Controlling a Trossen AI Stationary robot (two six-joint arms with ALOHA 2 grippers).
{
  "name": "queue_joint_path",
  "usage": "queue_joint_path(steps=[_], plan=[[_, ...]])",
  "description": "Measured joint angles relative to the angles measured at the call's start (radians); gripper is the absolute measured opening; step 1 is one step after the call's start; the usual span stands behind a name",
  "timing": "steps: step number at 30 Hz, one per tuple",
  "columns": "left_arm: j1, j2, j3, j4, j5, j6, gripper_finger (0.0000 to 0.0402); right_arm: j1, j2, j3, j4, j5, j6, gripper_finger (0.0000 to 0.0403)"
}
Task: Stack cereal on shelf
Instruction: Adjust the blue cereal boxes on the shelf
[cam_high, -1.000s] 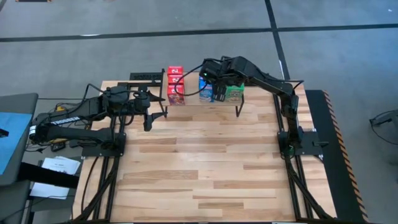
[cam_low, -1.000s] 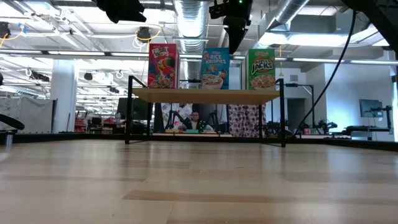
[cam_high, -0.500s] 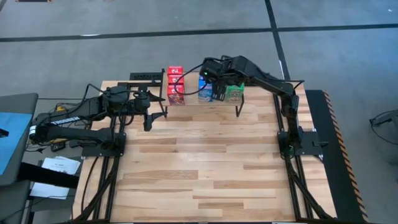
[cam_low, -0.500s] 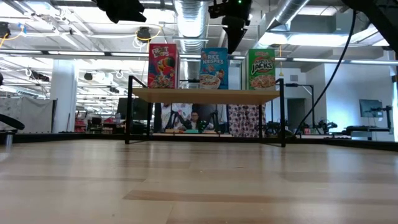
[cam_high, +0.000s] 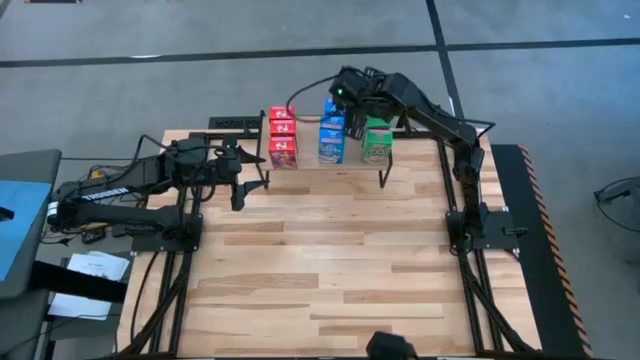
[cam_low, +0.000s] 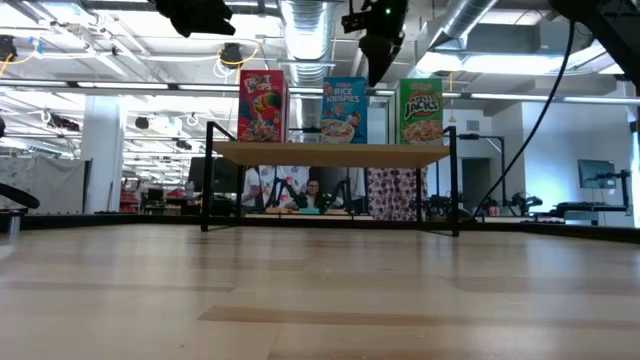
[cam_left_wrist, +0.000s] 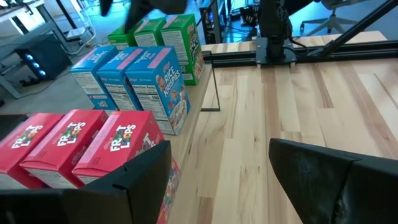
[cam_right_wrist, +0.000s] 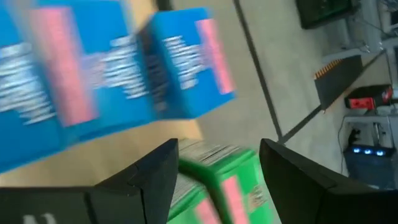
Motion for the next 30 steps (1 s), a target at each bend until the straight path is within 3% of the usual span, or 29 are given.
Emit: queue_joint_path(steps=[12, 30], plan=[[0.000, 0.000, 0.000, -0.001, -0.005, 0.000, 0.0261, -0.106, 0.009, 0.000, 0.108, -0.026, -0.036, 0.0250], [0.000, 0.000, 0.000, -0.001, -0.004, -0.004, 0.0261, -0.110, 0.010, -0.005, 0.080, -0.128, 0.002, 0.0250]])
